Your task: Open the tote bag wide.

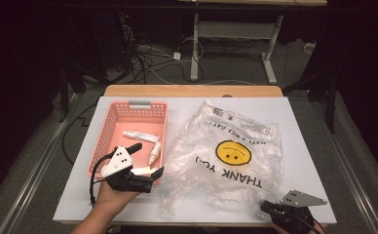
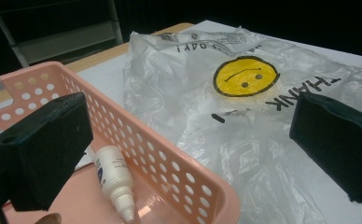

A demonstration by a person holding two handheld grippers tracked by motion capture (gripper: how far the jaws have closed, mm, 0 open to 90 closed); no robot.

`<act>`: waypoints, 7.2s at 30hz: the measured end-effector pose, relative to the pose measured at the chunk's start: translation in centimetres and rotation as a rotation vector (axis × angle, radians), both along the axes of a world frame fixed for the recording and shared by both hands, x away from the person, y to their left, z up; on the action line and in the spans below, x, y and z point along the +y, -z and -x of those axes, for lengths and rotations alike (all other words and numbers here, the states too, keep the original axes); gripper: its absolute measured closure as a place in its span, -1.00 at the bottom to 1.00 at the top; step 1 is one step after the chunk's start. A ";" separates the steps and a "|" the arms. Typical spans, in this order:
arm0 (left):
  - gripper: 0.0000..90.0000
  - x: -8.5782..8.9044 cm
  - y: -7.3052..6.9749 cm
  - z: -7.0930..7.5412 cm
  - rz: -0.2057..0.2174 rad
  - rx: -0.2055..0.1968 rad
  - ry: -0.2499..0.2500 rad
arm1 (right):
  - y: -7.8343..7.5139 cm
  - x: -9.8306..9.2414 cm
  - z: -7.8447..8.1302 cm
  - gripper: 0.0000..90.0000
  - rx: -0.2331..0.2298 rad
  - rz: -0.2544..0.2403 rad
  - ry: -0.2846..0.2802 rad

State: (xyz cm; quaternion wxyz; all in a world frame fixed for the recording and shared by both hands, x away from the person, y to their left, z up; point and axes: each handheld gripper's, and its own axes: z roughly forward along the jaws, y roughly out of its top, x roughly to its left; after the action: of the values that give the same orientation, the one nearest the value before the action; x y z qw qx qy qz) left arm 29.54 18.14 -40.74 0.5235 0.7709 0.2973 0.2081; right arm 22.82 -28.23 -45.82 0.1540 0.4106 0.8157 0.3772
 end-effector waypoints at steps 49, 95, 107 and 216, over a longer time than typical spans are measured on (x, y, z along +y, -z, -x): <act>-1.00 0.3 0.7 1.2 -0.009 0.042 0.014 | -1.0 -13.6 -20.6 1.00 -0.101 0.022 0.631; -1.00 -0.2 1.2 0.7 -0.019 0.057 0.028 | -2.1 6.7 -4.7 -0.09 -0.179 0.122 -0.185; -1.00 -0.3 1.2 0.7 -0.022 0.056 0.030 | 1.1 6.6 -5.2 0.04 -0.062 0.140 -0.203; 0.97 -14.4 6.4 -2.3 -0.372 0.171 0.217 | -9.9 5.1 -12.4 1.00 -0.415 -0.213 0.080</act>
State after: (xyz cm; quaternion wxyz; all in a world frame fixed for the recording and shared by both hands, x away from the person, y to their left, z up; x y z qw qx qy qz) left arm 31.82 3.71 -47.18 0.3646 0.8964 0.2123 0.1355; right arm 35.18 -23.14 -35.91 0.2891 0.3700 0.7054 0.5310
